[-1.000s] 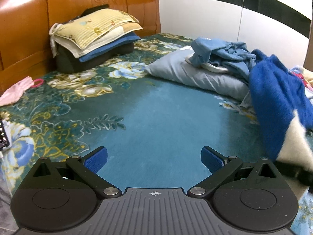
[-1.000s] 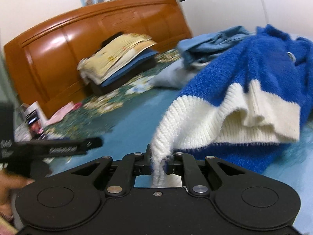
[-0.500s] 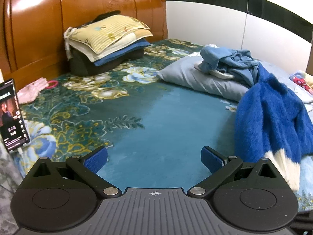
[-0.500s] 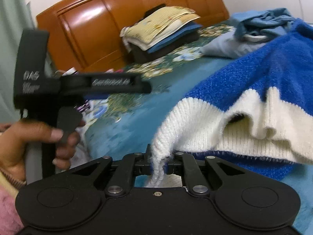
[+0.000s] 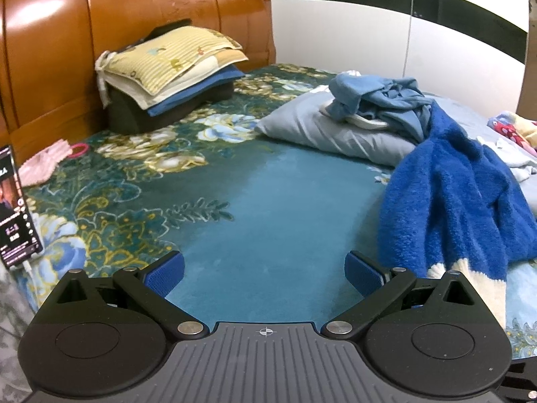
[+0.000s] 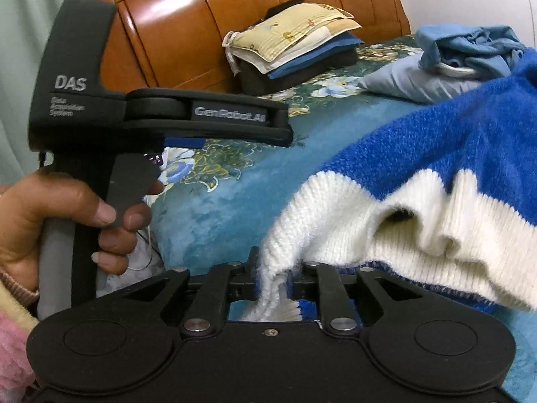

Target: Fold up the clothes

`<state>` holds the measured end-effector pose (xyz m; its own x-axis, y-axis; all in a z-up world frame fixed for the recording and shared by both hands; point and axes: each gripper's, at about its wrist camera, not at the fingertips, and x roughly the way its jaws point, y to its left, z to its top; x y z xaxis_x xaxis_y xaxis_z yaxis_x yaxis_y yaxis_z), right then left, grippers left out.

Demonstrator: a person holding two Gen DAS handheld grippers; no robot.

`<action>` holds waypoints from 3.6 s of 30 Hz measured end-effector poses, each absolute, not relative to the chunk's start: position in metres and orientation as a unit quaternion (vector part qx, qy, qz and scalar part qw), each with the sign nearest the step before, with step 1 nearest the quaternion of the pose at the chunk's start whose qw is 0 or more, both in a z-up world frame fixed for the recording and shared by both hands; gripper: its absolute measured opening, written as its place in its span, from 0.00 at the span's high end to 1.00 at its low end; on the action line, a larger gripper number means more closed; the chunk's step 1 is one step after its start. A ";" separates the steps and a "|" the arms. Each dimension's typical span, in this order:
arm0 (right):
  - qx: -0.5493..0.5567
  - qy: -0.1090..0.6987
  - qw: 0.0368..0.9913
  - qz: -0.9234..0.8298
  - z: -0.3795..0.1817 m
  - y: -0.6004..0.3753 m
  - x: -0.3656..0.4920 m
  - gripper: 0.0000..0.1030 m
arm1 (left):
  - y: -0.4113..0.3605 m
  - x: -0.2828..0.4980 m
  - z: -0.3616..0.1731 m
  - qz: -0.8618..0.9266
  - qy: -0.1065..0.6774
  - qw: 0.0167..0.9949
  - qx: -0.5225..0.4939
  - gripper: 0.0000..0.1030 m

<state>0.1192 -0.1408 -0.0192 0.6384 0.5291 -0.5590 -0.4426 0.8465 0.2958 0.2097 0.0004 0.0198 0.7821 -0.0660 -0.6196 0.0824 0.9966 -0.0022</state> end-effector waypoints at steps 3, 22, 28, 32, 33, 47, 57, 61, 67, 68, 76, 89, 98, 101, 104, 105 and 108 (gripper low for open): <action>0.056 0.318 0.908 0.268 -0.013 -0.144 0.115 0.76 | -0.004 0.211 0.022 -0.043 0.325 0.945 0.015 0.00; 0.054 0.213 0.969 0.112 0.031 -0.265 0.114 0.11 | -0.064 0.240 0.033 -0.088 0.316 0.944 0.044 0.00; 0.042 0.209 0.975 0.063 0.026 -0.306 0.123 0.02 | -0.087 0.252 0.029 -0.105 0.314 0.942 0.050 0.00; 0.045 0.216 0.975 0.029 0.015 -0.331 0.133 0.01 | -0.106 0.263 0.022 -0.115 0.319 0.939 0.052 0.00; 0.047 0.220 0.974 0.021 0.012 -0.337 0.136 0.01 | -0.111 0.266 0.020 -0.120 0.320 0.938 0.052 0.00; 0.179 0.283 0.937 -0.105 -0.046 -0.417 0.190 0.01 | -0.177 0.302 -0.026 -0.178 0.353 0.914 0.086 0.00; 0.207 0.322 0.920 -0.084 -0.073 -0.404 0.215 0.01 | -0.177 0.307 -0.037 -0.197 0.369 0.906 0.072 0.18; 0.225 0.328 0.914 -0.077 -0.080 -0.398 0.224 0.08 | -0.172 0.308 -0.037 -0.201 0.368 0.906 0.062 0.43; 0.254 0.317 0.909 -0.089 -0.081 -0.398 0.234 0.32 | -0.160 0.309 -0.033 -0.200 0.361 0.910 0.040 0.71; 0.259 0.317 0.908 -0.093 -0.082 -0.399 0.235 0.39 | -0.158 0.309 -0.033 -0.200 0.360 0.911 0.036 0.74; 0.261 0.297 0.913 -0.100 -0.075 -0.400 0.230 0.81 | -0.135 0.307 -0.023 -0.190 0.343 0.920 0.003 0.80; 0.245 0.239 0.937 -0.067 -0.026 -0.379 0.181 0.82 | -0.054 0.275 0.004 -0.130 0.306 0.941 -0.056 0.87; 0.233 0.212 0.949 -0.035 0.004 -0.357 0.139 0.82 | 0.005 0.238 0.011 -0.084 0.297 0.949 -0.068 0.89; 0.231 0.205 0.951 -0.028 0.012 -0.352 0.127 0.82 | 0.019 0.225 0.012 -0.081 0.295 0.949 -0.080 0.89; 0.232 0.202 0.951 -0.025 0.016 -0.349 0.114 0.82 | 0.032 0.209 0.017 -0.079 0.289 0.950 -0.091 0.89; 0.232 0.201 0.951 -0.024 0.017 -0.348 0.109 0.82 | 0.037 0.202 0.020 -0.080 0.285 0.950 -0.094 0.89; 0.233 0.196 0.952 -0.022 0.021 -0.346 0.093 0.82 | 0.050 0.179 0.026 -0.083 0.277 0.953 -0.097 0.89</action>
<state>0.0928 -0.3462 0.0207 0.9224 0.0487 -0.3832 0.1335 0.8907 0.4345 0.1787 0.0504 0.0265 0.8334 -0.2106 -0.5110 0.1037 0.9677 -0.2297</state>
